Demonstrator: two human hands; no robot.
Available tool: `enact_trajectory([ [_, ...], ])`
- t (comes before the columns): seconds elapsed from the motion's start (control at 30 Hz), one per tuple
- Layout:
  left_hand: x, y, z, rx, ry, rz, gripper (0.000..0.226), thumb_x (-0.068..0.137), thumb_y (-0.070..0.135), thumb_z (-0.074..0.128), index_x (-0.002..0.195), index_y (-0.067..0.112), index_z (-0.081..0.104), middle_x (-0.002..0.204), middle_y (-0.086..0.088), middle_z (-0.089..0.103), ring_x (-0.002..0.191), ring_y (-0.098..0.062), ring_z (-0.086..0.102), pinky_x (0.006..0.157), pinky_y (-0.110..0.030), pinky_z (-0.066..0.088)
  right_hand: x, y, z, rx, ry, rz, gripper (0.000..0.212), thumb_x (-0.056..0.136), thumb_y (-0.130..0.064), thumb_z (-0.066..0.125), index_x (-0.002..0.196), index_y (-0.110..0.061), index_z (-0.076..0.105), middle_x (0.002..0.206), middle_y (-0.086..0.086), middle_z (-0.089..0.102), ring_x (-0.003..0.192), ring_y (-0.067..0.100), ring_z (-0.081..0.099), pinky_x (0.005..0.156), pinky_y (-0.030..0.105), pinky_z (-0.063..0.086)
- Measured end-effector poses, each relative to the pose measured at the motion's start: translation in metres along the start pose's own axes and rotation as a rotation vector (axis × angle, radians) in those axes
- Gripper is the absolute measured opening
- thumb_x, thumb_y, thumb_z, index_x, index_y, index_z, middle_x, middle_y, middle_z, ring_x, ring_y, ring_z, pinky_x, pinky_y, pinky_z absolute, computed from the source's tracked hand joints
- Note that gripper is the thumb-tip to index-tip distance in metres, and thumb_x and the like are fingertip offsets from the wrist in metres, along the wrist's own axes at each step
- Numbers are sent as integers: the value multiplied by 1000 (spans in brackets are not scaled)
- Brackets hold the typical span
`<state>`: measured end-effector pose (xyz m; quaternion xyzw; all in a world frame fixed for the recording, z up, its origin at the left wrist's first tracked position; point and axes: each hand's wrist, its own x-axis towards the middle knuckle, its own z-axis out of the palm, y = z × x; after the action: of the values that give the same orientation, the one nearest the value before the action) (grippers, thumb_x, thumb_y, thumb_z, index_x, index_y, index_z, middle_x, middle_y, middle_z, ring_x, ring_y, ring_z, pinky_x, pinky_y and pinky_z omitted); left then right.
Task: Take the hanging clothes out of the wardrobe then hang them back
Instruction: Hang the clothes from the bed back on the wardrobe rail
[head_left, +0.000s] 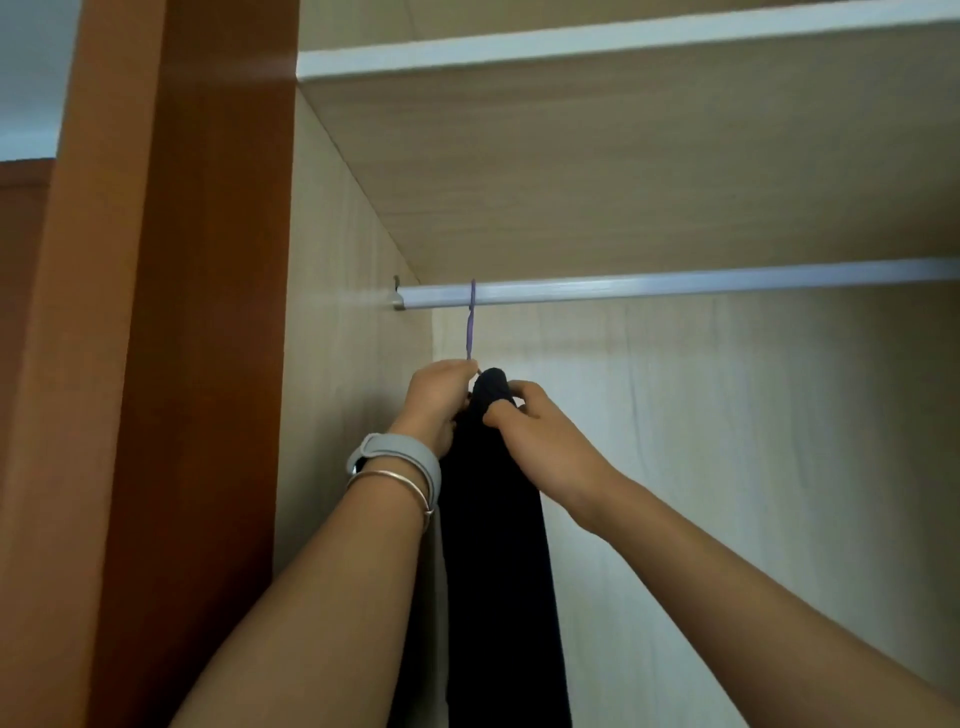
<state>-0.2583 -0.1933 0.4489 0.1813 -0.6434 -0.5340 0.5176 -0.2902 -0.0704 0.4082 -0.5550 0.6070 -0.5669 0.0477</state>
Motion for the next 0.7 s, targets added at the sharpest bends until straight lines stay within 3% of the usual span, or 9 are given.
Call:
enact_trajectory([
  [0.13,-60,-1,-9,68,91,195,27,93,29,48,75,18,64,71,1,64,62,-9,61,48,-10,48,-1,17,2,169,-167,-63,34,97,-40,31,120,-23,49,97,0,61,85,16,60,74,30,49],
  [0.23,-94,-12,-24,396,189,386,29,88,40,53,102,20,69,99,2,72,93,-8,66,83,-19,50,2,30,4,257,-245,-88,34,98,-40,27,115,-30,54,90,-4,59,85,14,58,83,31,46],
  [0.3,-105,-13,-30,578,293,397,32,89,38,53,109,17,68,108,-1,71,103,-13,64,89,-26,47,3,40,5,272,-286,-88,38,99,-38,27,131,-32,45,102,-8,59,95,11,57,89,28,44],
  [0.43,-110,-5,-23,999,322,322,38,90,36,49,89,4,68,84,-13,70,82,-25,65,69,-34,49,1,50,11,269,-314,-134,41,99,-30,34,140,-34,36,135,-7,47,121,8,46,99,21,38],
  [0.53,-102,4,-17,1258,371,268,41,95,33,41,67,4,47,61,-7,48,57,-20,45,55,-29,36,6,48,16,236,-290,-179,44,97,-28,39,140,-33,35,131,-5,46,110,2,47,88,13,33],
  [0.6,-98,9,-17,1348,385,251,39,97,30,38,67,6,42,64,-7,46,54,-17,38,60,-29,35,9,47,17,224,-291,-193,45,97,-27,41,141,-32,34,133,-3,45,107,3,44,88,15,29],
  [0.7,-99,14,-21,1390,396,285,42,97,28,38,75,-3,56,84,-22,60,67,-28,52,63,-29,35,10,49,19,244,-302,-209,45,96,-26,42,140,-33,35,134,-4,45,100,1,46,82,13,32],
])
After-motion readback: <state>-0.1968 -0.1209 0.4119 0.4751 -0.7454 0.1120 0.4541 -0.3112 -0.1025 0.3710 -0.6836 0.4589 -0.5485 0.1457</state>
